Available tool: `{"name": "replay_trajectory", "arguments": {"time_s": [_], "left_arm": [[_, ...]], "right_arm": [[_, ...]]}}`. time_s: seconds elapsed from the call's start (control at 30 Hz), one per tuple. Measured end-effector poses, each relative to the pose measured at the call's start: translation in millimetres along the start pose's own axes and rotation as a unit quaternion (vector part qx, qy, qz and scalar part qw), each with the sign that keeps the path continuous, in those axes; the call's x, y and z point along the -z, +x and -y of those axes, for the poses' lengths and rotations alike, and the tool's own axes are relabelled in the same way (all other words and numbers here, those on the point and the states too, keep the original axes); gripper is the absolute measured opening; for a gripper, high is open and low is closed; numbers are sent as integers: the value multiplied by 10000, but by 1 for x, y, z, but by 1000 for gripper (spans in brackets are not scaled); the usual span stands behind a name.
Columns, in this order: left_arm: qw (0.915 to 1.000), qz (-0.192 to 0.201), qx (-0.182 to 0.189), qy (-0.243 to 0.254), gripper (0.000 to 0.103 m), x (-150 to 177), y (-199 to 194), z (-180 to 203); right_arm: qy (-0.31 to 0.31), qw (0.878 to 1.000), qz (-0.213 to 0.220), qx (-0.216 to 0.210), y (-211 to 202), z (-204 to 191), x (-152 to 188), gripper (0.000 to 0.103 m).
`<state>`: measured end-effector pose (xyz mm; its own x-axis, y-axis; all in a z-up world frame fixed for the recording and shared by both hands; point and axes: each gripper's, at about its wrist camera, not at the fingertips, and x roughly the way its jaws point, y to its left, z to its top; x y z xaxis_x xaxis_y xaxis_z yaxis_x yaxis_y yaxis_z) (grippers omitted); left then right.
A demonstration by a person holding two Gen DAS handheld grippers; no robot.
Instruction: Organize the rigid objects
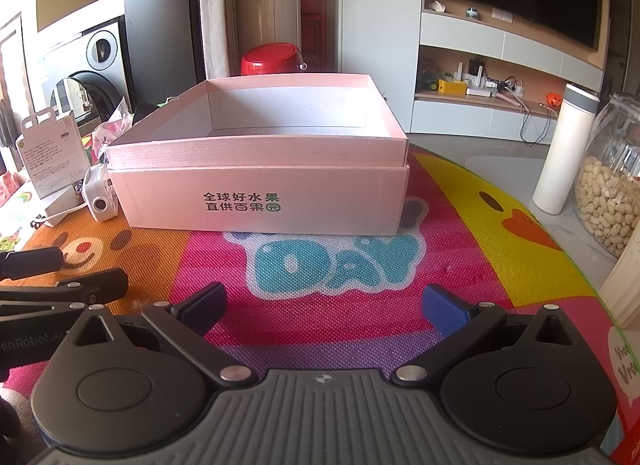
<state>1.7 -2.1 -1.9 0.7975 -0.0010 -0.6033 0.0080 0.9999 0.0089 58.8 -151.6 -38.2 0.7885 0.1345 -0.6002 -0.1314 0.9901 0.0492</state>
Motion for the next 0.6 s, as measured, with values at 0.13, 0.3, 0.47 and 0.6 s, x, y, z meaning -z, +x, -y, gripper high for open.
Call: {"name": "replay_trajectory", "arguments": {"time_s": [0.13,0.3,0.47,0.6], "left_arm": [[10000,3,27,-31,79,0,-1,-1],[9997,40,149,-214,76,0,-4,-9],[9980,402,149,-472,75,-10,-25,-38],[9931,831,26,-823,75,-27,-51,-89]], "right_arm": [[-88,9998,-125,-114,1,1,-4,103],[-311,9974,-524,-390,1,9,-13,103],[-408,9964,-659,-333,0,8,-15,103],[-467,9957,-746,-285,-2,5,-16,103]]}}
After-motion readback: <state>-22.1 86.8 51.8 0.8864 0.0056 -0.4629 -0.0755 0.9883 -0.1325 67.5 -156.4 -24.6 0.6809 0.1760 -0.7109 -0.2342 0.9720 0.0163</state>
